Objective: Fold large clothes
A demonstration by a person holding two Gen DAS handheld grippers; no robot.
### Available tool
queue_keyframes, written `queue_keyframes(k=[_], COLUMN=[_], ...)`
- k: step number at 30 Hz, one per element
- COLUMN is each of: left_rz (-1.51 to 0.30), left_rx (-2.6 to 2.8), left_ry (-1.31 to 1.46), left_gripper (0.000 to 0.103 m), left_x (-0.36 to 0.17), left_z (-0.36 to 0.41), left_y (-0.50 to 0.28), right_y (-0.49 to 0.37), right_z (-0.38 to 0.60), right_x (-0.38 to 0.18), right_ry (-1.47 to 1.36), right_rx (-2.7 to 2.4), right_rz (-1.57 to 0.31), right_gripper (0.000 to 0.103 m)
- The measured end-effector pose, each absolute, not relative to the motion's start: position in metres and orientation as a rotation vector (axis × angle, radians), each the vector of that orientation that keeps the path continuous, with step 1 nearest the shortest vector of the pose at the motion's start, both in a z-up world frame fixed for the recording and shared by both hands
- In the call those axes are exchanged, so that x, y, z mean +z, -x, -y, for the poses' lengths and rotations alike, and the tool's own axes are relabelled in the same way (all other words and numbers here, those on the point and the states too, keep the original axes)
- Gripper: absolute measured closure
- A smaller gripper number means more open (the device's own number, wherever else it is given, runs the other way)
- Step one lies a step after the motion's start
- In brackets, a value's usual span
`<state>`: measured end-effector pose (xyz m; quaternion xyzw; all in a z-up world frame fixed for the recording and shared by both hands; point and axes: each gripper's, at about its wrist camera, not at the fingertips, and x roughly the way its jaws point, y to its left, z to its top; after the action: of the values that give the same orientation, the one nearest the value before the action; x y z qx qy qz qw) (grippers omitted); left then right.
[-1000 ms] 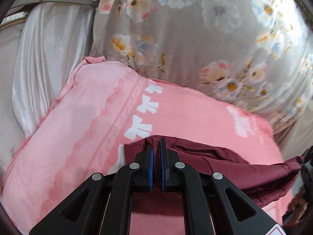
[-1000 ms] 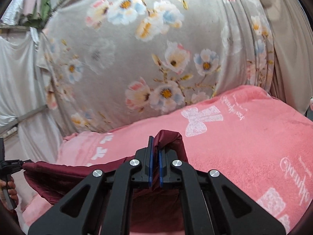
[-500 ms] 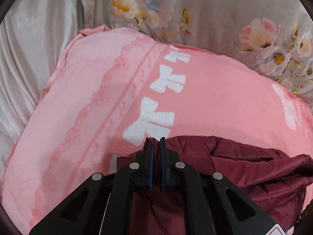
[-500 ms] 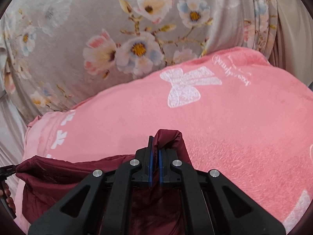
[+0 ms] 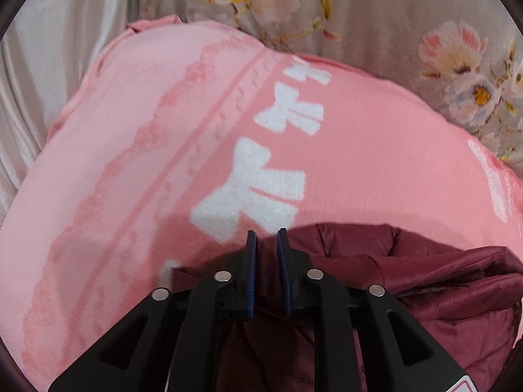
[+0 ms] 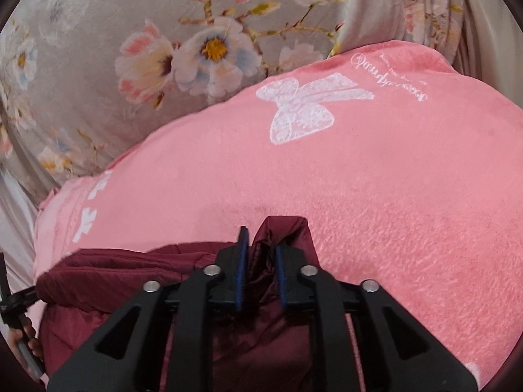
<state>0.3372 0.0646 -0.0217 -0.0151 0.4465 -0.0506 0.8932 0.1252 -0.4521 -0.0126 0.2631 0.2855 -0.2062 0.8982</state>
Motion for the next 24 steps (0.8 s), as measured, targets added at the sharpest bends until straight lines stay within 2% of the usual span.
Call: queue_keyframes(k=[1,2,3,5,10,17,18,19,20,24], left_rz=[-0.882,-0.816,-0.751,-0.693,-0.775,-0.852,-0.859,-0.869,-0.882,-0.901], left_rx=[-0.063,-0.008,0.018,0.001,-0.122,-0.317,-0.326,-0.334,-0.348,-0.364], left_ry=[0.013,-0.003,-0.003,0.000,0.023,-0.070,-0.092,-0.112,-0.135,-0.160], left_gripper=[0.053,0.030,0.025,0.025,0.025,0.025,0.025,0.025,0.025,0.025], left_x=[-0.011,0.003,0.017,0.039,0.060,0.045,0.040,0.035,0.028,0.015], left_z=[-0.069,-0.077,-0.084,-0.093,-0.077,0.008,0.018,0.026,0.035,0.055], left_y=[-0.333,-0.326,-0.318,-0.307,-0.298,-0.270,-0.267,-0.266,-0.264,-0.269], right_y=[-0.119,-0.110,-0.105,-0.103,-0.144,-0.216,-0.221,-0.224,-0.228,-0.230], right_z=[0.450,0.445,0.439,0.422,0.347,0.281,0.283,0.286,0.289,0.299], right_x=[-0.004,0.008,0.019,0.035,0.047,0.001,-0.008,-0.015,-0.024,-0.007], right_ry=[-0.539,-0.519,-0.498,-0.471,-0.378,-0.244,-0.252,-0.261,-0.273,-0.347], right_rx=[-0.445,-0.453,-0.443,-0.386,-0.144,-0.095,-0.111,-0.118,-0.123,-0.099], right_rz=[-0.564,-0.530,-0.509,-0.496,-0.605,-0.831,-0.857,-0.876,-0.898,-0.829], right_gripper=[0.070,0.067,0.067,0.067,0.067,0.068,0.070,0.078,0.102,0.103])
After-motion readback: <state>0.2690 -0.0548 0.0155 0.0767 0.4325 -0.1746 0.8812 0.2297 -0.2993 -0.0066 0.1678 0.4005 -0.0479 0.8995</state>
